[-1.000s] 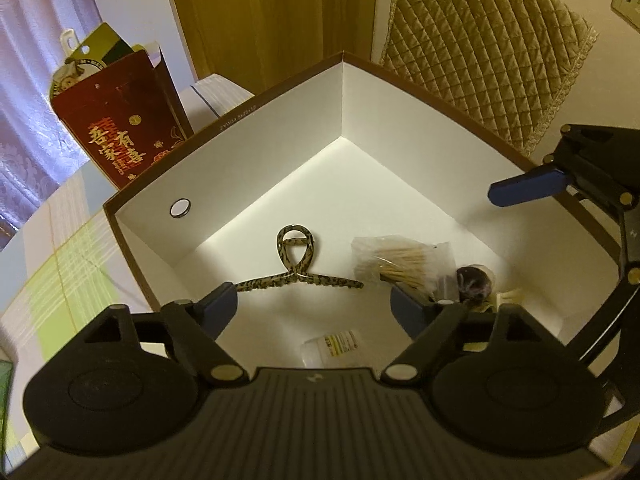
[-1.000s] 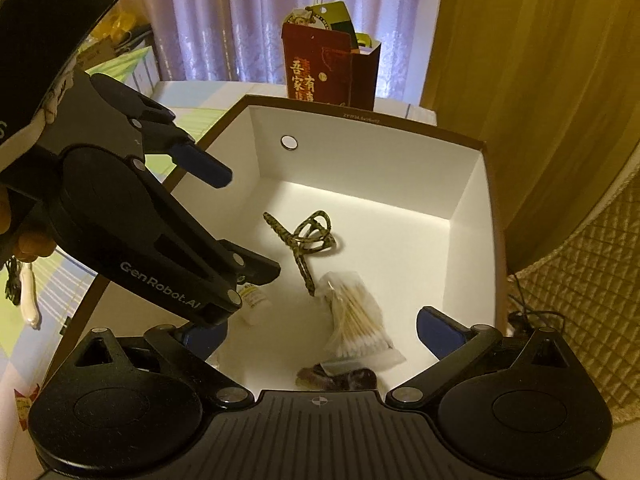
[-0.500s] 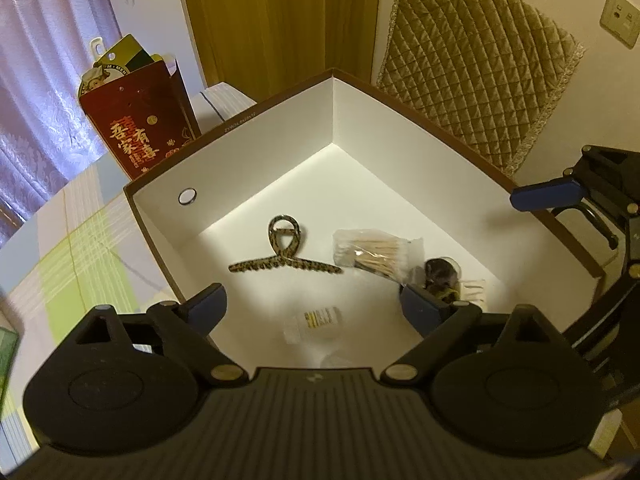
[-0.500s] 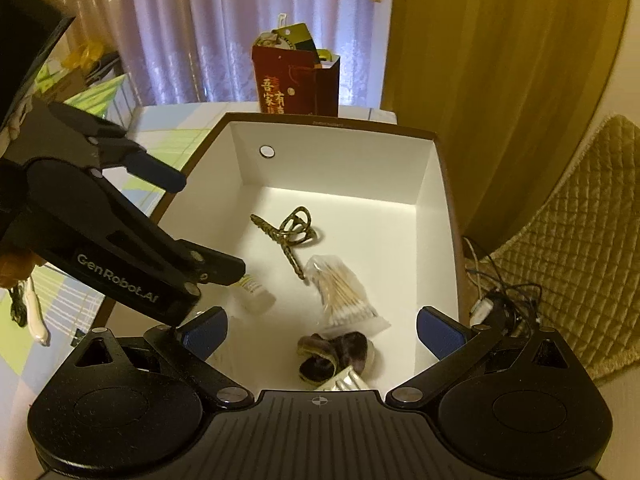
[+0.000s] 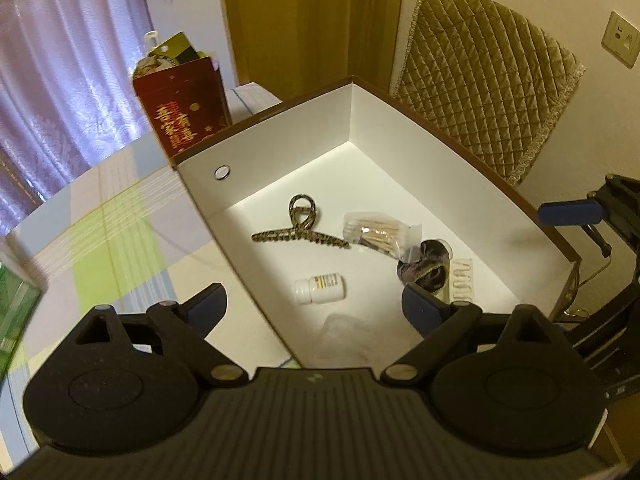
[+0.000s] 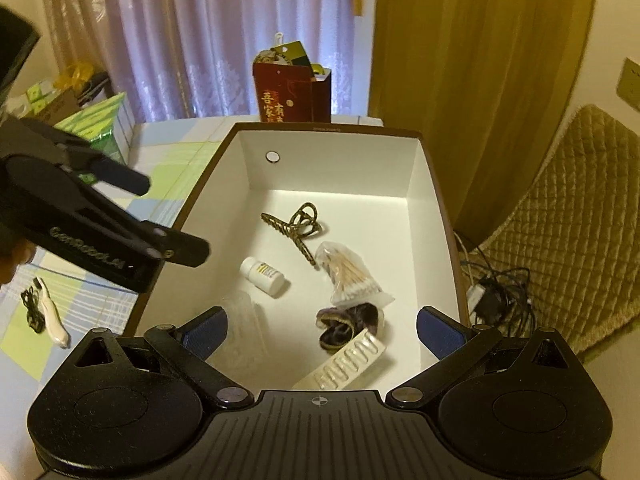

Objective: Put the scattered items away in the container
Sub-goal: 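Withdraw both tools from the box toward the red candy and green tube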

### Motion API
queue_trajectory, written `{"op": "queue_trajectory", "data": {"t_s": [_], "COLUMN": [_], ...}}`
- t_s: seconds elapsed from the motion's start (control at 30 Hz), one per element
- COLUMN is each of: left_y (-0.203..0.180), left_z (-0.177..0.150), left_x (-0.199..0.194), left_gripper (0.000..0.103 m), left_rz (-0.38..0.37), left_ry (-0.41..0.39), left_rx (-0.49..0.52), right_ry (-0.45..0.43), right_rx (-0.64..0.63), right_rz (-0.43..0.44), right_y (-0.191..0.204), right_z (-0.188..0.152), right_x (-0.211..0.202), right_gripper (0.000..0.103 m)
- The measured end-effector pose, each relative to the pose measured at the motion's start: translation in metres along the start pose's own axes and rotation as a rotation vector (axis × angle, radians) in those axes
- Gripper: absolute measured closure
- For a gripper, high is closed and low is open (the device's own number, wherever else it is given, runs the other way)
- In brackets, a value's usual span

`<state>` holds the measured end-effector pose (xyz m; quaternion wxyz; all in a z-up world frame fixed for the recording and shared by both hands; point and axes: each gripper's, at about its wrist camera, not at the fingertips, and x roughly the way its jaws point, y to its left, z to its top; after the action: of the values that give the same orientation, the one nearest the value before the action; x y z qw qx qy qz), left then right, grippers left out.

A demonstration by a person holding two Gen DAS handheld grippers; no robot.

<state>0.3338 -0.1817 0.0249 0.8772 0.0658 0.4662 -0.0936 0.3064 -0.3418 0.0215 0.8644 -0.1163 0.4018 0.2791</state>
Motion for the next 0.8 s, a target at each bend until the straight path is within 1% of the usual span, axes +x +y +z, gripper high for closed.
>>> {"op": "queue_trajectory", "data": {"t_s": [0.33, 0.6, 0.8], "left_y": [0.010, 0.027, 0.045], "left_z": [-0.038, -0.076, -0.105], "left_x": [-0.040, -0.076, -0.101], "left_gripper": [0.010, 0.010, 0.007], "left_rz": [0.032, 0.054, 0.062], "left_ry": [-0.020, -0.036, -0.054], "left_rx": [-0.032, -0.064, -0.089], "right_ry": [-0.017, -0.027, -0.037], "right_rx": [-0.001, 0.005, 0.010], "right_rz": [-0.020, -0.012, -0.008], "right_y": [0.030, 0.064, 0.090], "right_z": [-0.014, -0.025, -0.032], "right_x": [-0.024, -0.040, -0.049], "right_gripper": [0.000, 0.000, 0.000]}}
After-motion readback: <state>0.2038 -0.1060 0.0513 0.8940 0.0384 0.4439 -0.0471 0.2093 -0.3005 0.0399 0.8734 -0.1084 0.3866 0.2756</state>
